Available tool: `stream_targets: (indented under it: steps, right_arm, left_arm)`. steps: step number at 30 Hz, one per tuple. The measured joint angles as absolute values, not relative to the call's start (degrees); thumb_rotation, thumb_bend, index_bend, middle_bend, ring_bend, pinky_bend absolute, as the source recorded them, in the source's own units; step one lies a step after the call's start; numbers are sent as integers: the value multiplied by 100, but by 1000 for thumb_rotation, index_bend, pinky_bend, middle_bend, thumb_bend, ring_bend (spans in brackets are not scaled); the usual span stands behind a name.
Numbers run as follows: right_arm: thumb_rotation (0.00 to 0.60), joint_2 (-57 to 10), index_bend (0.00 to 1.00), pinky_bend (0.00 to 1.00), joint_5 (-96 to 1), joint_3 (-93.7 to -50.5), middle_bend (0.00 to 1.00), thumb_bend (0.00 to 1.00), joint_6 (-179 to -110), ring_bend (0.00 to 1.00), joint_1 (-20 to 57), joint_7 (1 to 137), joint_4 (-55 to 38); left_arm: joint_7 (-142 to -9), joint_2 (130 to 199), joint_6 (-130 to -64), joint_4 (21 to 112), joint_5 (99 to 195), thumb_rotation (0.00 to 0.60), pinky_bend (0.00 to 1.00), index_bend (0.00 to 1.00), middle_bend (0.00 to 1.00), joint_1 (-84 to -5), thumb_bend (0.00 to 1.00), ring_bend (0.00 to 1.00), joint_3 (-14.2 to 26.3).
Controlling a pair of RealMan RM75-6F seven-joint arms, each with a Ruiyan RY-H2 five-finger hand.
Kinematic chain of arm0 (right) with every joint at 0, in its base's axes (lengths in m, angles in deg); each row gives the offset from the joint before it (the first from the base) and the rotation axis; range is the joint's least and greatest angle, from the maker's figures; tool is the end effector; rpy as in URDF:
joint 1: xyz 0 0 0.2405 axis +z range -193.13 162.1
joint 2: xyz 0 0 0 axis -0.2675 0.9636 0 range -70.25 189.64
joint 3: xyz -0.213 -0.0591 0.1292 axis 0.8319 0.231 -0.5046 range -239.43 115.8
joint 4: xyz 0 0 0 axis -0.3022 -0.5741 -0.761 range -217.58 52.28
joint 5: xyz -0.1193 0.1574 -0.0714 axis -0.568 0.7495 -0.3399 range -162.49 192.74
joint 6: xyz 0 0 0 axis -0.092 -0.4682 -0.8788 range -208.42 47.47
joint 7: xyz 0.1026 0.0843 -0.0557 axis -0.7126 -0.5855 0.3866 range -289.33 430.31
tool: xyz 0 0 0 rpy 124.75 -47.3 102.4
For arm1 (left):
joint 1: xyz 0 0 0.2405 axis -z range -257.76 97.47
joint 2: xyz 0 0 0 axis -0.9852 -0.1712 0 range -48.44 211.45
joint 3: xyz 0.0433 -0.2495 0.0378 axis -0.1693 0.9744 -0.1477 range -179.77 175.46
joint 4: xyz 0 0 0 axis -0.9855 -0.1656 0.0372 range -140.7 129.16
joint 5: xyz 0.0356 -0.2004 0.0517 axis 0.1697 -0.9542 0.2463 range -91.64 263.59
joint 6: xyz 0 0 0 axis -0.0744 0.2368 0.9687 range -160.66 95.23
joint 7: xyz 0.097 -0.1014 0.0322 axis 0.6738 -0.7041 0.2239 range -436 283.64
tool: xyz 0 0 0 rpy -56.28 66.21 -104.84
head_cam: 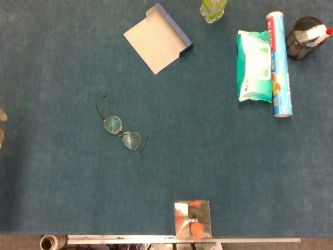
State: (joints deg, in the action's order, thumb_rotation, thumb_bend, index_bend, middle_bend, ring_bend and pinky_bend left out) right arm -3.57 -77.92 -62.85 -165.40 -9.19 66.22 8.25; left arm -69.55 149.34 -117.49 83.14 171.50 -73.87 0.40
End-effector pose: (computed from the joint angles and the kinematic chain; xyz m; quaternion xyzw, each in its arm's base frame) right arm -0.2995 -0.1813 0.1542 0.6351 -0.3740 0.4144 0.5339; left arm -0.3143 0.1881 0.1427 -0.6181 -0.3520 -0.3592 0.6042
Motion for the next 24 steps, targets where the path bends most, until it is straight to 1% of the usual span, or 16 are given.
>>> stream_targets:
  steps: [9,12,15,19,21,24]
  right_arm:
    - [600,-366,654,388,-7772,-6278,510,260,-16389,378,-836,6681,857]
    - [600,-357,654,388,-7766,-6294,510,260,-16398,378,-825,6646,865]
    - [600,-341,654,388,-7743,-6321,510,260,-16408,378,-813,6579,859]
    - [600,-303,654,388,-7711,-6341,510,261,-16414,378,-804,6445,838]
    - [600,-271,654,388,-7704,-6341,510,260,-16434,378,-815,6403,839]
    - [600,-233,653,388,-7735,-6344,509,260,-16568,378,-860,6337,846]
  left_arm:
    - [-7071,14930,-11821,8272,17203,600,508,466,399,-7420,307,425,15]
    - [-7189,14941,-11898,8220,17308,600,511,488,403,-7426,307,427,12]
    - [-7426,15003,-12112,8083,17542,600,528,508,412,-7435,307,428,10]
    - [-7930,15180,-12573,7776,17958,600,538,509,408,-7449,302,427,9]
    - [-8184,15290,-12778,7609,18141,600,538,503,399,-7446,271,426,12]
    - [-8530,15517,-13048,7318,18438,600,538,474,387,-7416,179,420,6]
